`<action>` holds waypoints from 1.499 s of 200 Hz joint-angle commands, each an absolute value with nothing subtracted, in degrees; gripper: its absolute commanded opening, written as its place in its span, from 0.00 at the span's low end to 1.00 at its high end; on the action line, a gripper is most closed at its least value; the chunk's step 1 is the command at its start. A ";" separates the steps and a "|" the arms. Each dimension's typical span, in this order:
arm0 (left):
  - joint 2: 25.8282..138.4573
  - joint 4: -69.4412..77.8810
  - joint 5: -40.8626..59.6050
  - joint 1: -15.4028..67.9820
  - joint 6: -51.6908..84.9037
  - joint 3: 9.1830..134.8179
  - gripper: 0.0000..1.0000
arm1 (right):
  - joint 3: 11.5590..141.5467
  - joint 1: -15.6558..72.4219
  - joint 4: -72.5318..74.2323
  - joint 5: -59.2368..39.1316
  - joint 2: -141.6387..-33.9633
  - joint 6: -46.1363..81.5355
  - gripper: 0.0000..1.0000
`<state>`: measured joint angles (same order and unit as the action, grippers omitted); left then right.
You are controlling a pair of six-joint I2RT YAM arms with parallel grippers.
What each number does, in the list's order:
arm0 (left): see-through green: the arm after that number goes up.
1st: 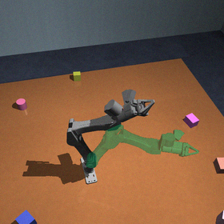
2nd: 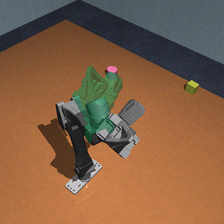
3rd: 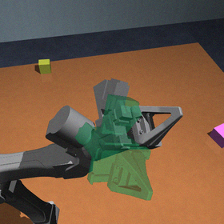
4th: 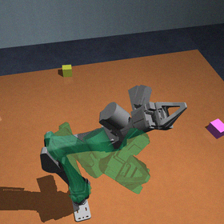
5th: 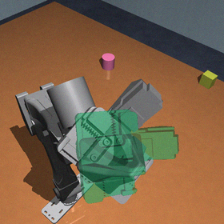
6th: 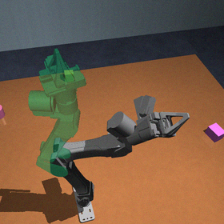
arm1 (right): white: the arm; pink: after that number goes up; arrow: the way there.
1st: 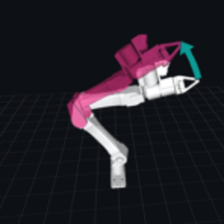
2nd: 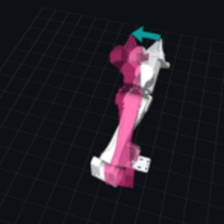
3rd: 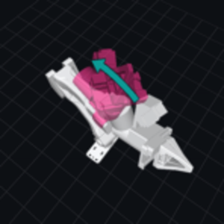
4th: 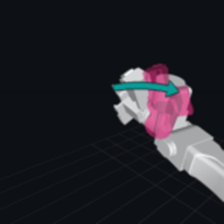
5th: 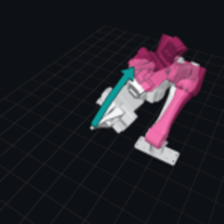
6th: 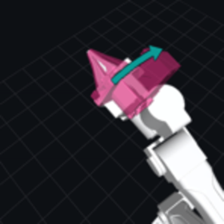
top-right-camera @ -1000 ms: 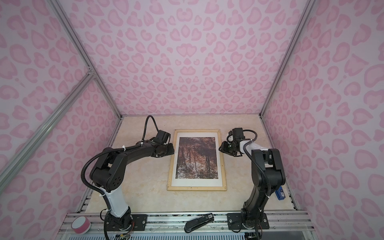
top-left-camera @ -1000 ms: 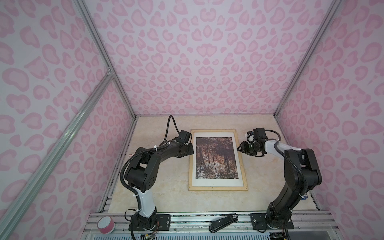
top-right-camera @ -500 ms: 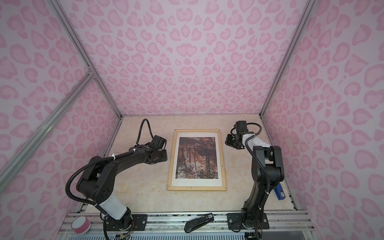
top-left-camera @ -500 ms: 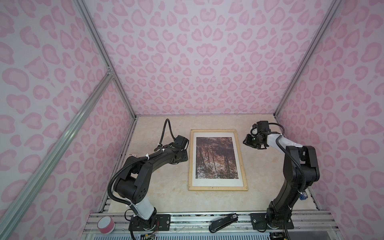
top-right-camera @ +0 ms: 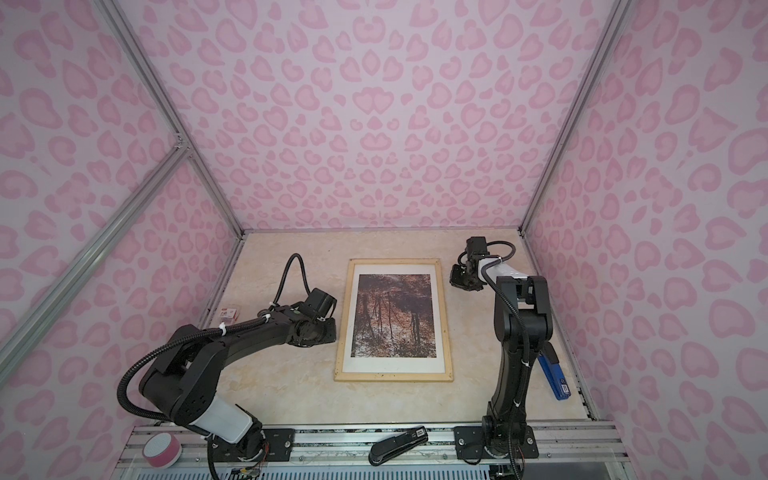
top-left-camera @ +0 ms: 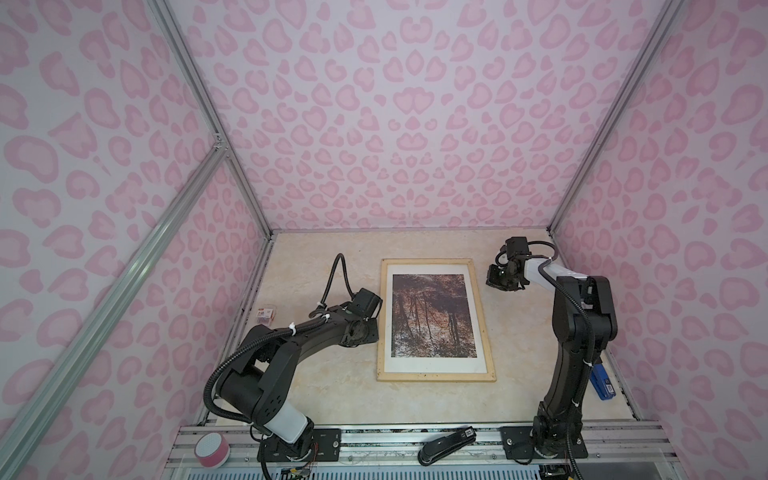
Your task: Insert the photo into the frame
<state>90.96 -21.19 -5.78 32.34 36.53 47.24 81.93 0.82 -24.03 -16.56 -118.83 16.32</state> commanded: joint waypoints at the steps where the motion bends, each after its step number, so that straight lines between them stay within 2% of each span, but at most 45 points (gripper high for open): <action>1: 91.69 -21.88 -5.28 34.18 38.12 46.85 0.44 | 83.56 1.53 -25.47 -16.04 -120.36 16.04 0.23; 147: 99.14 -21.01 -1.73 46.58 41.31 53.28 0.43 | 113.94 11.61 -37.90 -17.57 -140.62 14.58 0.23; 202: 99.45 -23.09 -4.94 46.97 41.27 53.88 0.44 | 123.66 15.50 -42.06 -18.36 -146.24 14.27 0.24; 253: 94.08 -26.46 -6.87 44.21 38.41 54.72 0.45 | 120.17 12.41 -41.12 -17.14 -138.85 12.99 0.28; 300: 93.45 -24.85 -6.40 37.15 33.18 61.20 0.46 | 100.33 6.23 -33.02 -16.57 -121.49 13.65 0.28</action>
